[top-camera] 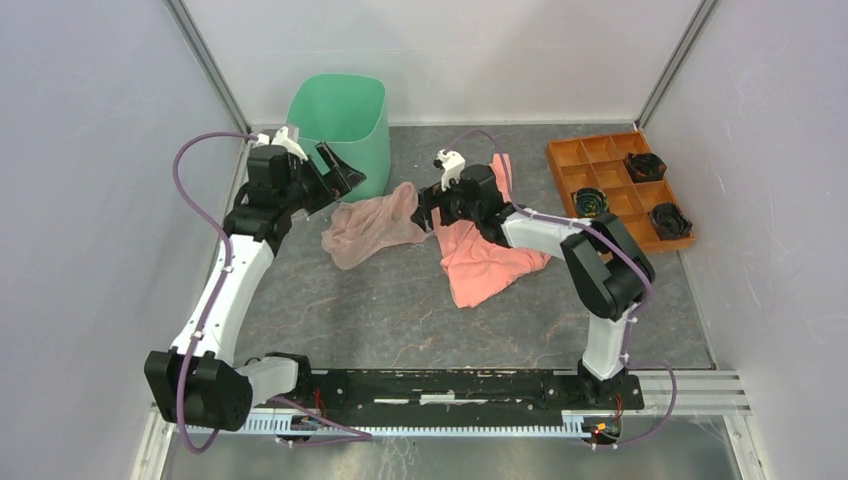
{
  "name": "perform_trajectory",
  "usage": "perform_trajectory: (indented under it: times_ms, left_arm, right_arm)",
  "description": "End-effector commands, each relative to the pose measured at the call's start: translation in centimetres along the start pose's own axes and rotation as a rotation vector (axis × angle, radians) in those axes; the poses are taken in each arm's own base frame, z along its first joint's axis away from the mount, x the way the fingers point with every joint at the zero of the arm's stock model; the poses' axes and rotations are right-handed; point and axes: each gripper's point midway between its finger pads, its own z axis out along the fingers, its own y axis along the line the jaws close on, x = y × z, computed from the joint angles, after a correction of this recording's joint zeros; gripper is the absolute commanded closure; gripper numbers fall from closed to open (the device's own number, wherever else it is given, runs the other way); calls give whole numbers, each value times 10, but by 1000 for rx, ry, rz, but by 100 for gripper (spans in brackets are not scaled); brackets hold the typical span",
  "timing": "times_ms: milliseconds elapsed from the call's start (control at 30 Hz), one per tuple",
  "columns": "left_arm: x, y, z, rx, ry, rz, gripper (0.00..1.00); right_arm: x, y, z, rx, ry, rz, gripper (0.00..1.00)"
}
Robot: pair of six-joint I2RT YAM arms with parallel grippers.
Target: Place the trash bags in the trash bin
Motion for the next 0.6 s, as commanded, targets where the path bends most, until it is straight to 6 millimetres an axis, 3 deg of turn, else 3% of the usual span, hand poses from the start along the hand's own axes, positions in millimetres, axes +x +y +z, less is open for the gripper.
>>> perform_trajectory:
  times_ms: [0, 133, 200, 233, 300, 400, 467, 567]
  left_arm:
    - [4, 20, 7, -51, -20, 67, 4]
    - [34, 46, 19, -84, 70, 101, 2]
    - [52, 57, 24, -105, 122, 78, 2]
    - [60, 60, 26, -104, 144, 63, 4]
    - [70, 60, 28, -98, 175, 40, 7]
    - [73, 54, 26, -85, 177, 61, 9]
    - [69, 51, 19, -92, 150, 95, 10]
    - [61, 37, -1, -55, 99, 118, 11]
  right_arm:
    - [-35, -5, 26, -48, -117, -35, 2]
    - [-33, -8, 61, -95, -116, -12, 2]
    - [-33, -1, 75, -152, -122, 13, 7]
    - [-34, 4, 79, -190, -127, 32, 15]
    - [-43, 19, 81, -272, -138, 55, 46]
    - [-65, 42, 62, -378, -162, 92, 96]
    - [-79, 48, 38, -386, -157, 149, 99]
    - [-90, 64, -16, -409, -142, 231, 100]
